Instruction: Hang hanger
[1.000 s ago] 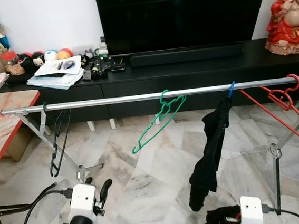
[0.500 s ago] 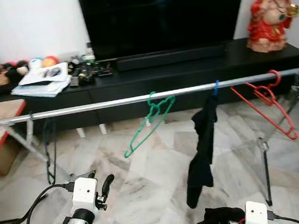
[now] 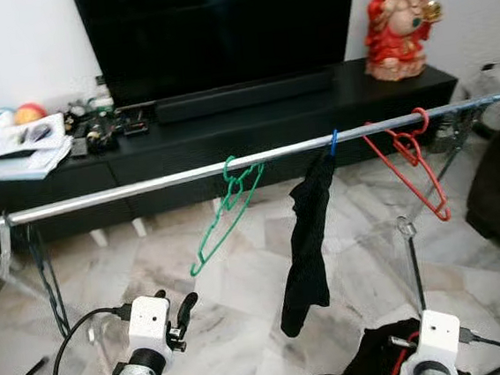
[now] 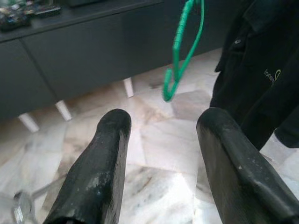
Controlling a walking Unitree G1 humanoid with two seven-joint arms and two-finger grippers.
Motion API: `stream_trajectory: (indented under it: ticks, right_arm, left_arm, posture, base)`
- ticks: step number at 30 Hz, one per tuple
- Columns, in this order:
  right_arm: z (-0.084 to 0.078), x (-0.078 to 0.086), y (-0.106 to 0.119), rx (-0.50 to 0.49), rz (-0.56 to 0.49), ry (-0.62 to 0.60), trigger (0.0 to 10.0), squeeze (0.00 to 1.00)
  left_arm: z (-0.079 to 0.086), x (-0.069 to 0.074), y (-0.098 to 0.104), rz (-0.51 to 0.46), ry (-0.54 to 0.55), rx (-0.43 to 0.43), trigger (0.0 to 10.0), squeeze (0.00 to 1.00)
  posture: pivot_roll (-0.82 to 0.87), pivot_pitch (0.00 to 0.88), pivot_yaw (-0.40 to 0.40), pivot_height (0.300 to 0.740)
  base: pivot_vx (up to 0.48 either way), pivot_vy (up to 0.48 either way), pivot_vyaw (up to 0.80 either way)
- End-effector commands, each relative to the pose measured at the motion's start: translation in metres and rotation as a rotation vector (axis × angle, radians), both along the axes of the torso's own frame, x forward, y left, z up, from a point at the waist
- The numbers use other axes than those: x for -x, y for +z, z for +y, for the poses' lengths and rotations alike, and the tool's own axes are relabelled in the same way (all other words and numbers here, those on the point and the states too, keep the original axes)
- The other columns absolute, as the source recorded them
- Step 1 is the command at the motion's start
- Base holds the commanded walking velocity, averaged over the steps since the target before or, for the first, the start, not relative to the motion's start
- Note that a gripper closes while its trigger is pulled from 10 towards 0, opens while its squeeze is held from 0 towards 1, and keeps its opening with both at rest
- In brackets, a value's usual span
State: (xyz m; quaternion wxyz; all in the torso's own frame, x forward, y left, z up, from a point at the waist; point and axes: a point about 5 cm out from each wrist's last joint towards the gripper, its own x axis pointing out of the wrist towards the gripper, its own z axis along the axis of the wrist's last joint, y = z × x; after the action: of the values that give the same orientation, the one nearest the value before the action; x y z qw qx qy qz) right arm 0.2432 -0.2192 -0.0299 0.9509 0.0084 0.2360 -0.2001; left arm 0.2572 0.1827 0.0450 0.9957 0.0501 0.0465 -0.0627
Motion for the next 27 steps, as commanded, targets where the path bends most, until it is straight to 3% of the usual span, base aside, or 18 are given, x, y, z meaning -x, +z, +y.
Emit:
stream_trajectory:
  ticks: [1,8,27]
  right_arm:
    - [0.003,-0.001,0.001,-0.005,-0.013,0.004,10.0,0.0]
    - [0.004,-0.001,0.001,-0.001,-0.02,0.007,10.0,0.0]
    - [0.006,0.0,0.0,0.014,-0.014,0.026,10.0,0.0]
  left_arm:
    - [0.001,-0.001,0.004,-0.015,-0.005,0.003,10.0,0.0]
    - [0.0,-0.001,0.004,-0.017,-0.012,0.001,10.0,0.0]
    - [-0.009,-0.007,0.014,-0.057,-0.048,0.012,10.0,0.0]
  posture:
    - [0.06,0.019,0.058,0.74]
    - [0.06,0.022,0.059,0.74]
    - [0.06,0.018,0.055,0.74]
  base:
    - [0.0,0.0,-0.73]
    - [0.0,0.0,-0.65]
    - [0.0,0.0,0.0]
